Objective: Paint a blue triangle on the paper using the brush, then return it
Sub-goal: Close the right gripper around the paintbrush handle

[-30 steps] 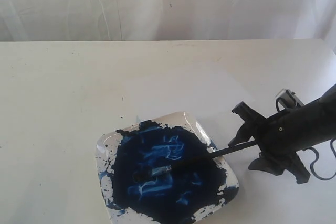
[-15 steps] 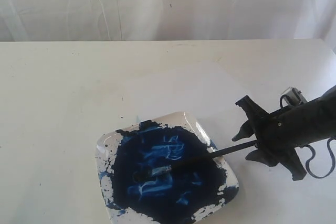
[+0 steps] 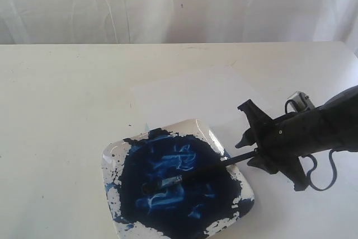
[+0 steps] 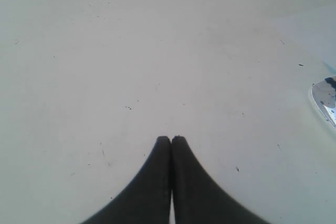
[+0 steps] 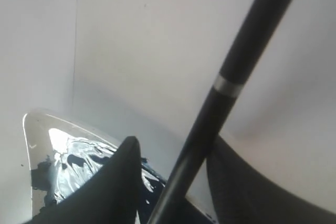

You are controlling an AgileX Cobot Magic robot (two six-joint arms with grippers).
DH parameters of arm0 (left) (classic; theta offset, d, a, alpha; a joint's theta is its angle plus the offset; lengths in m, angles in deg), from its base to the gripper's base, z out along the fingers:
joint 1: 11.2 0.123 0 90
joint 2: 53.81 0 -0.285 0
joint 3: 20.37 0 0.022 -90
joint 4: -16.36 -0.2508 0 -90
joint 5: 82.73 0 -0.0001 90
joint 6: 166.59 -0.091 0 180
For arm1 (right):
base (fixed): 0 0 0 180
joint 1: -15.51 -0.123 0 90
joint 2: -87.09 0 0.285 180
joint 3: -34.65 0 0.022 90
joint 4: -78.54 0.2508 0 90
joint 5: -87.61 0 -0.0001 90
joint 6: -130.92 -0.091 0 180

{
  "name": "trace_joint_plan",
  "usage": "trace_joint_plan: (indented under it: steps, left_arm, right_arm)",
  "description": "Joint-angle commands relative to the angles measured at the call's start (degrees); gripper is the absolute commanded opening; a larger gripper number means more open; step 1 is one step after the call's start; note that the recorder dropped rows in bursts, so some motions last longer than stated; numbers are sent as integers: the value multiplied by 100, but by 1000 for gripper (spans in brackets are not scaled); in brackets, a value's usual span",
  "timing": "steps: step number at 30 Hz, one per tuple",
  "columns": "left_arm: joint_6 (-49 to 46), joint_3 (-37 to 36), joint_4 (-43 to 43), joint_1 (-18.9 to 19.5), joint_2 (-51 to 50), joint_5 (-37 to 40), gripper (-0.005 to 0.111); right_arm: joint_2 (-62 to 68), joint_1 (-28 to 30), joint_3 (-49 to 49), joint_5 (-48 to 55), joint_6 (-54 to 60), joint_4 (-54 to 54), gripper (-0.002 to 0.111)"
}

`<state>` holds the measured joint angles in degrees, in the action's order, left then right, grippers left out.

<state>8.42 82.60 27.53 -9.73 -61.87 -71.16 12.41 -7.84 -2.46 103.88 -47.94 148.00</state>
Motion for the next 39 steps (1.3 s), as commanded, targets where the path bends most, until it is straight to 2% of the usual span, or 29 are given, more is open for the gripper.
trace_joint_plan:
  steps: [1, 26, 39]
  left_arm:
    - [6, -19, 77, 13, 27, 2, 0]
    - [6, -19, 77, 13, 27, 2, 0]
    - [6, -19, 77, 13, 27, 2, 0]
  right_arm:
    - [2, -88, -21, -175, 15, 62, 38]
    - [273, -88, -11, -214, 15, 385, 38]
    - [273, -88, 44, -214, 15, 533, 24]
